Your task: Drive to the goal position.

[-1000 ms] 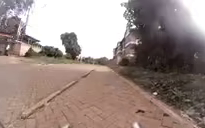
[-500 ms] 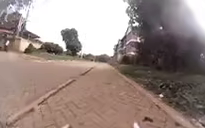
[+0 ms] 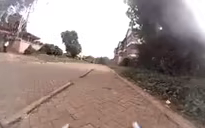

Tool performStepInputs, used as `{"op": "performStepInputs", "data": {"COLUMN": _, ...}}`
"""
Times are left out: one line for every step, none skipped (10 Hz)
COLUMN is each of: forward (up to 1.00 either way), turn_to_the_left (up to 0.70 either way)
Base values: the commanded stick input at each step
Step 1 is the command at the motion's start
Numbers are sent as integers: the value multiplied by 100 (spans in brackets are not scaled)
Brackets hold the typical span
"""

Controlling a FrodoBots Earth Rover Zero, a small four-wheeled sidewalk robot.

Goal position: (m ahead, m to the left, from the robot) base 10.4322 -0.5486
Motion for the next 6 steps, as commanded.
{"op": "performStepInputs", "data": {"forward": 50, "turn_to_the_left": 0}}
{"op": "performStepInputs", "data": {"forward": 50, "turn_to_the_left": 0}}
{"op": "performStepInputs", "data": {"forward": 50, "turn_to_the_left": 0}}
{"op": "performStepInputs", "data": {"forward": 50, "turn_to_the_left": 0}}
{"op": "performStepInputs", "data": {"forward": 50, "turn_to_the_left": 0}}
{"op": "performStepInputs", "data": {"forward": 50, "turn_to_the_left": 0}}
